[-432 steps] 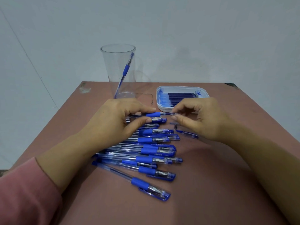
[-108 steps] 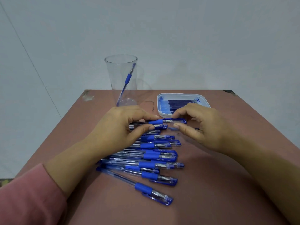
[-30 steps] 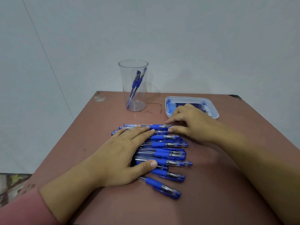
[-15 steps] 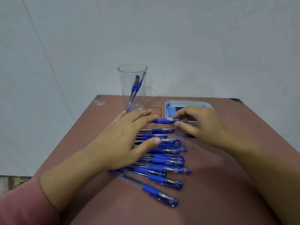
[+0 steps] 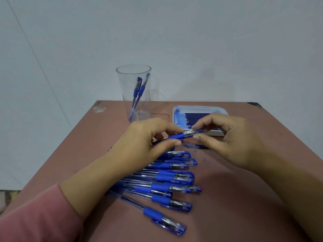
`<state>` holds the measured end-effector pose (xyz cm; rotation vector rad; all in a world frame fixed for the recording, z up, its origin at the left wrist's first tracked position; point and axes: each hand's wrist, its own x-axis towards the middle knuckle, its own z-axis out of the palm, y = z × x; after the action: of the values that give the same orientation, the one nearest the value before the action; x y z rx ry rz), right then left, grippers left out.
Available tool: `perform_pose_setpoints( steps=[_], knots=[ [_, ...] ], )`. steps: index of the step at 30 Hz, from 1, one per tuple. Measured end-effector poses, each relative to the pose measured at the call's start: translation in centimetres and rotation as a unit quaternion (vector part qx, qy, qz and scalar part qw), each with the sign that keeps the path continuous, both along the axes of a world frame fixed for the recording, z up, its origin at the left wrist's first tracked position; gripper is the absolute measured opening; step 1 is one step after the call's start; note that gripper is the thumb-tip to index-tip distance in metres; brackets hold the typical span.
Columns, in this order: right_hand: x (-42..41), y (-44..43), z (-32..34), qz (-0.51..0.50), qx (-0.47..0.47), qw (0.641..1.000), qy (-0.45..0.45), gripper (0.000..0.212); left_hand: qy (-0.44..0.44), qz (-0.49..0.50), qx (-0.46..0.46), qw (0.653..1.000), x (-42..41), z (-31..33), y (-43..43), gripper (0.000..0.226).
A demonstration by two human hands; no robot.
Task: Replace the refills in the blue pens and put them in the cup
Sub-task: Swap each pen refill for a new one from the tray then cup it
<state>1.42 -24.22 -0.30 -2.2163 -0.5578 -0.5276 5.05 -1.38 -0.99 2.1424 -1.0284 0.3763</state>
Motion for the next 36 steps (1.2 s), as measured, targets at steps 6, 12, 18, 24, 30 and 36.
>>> perform_pose_setpoints(
  steps=[6,12,18,24,30,36],
  knots=[
    [0.1,0.9,-0.5,0.03,-0.014,0.999,-0.026,0.016,-0.063,-0.029,0.011,0.998,0.3,-0.4,0.5,0.025],
    [0.3,1.6,-0.8,0.03,-0.031,0.997,-0.057,0.012,-0.056,-0.022,0.03,0.998,0.3,-0.3,1.0,0.022],
    [0.2,1.6,-0.8,0.015,-0.041,0.998,-0.052,0.011,-0.019,-0.02,0.009,1.0,-0.1,-0.4,0.8,0.02],
    [0.6,0.5,-0.3,-0.016,-0.027,0.999,-0.014,0.012,0.0,-0.026,0.034,0.999,0.2,-0.6,1.0,0.031],
    [0.2,-1.6,1.4,-0.033,-0.095,0.99,0.099,0.009,-0.04,-0.008,0.004,0.999,0.9,-0.6,1.7,0.029],
    [-0.4,-2.9,2.4,-0.033,-0.178,0.96,0.212,0.007,-0.069,-0.014,0.041,0.997,1.1,-0.5,1.9,0.027]
  ],
)
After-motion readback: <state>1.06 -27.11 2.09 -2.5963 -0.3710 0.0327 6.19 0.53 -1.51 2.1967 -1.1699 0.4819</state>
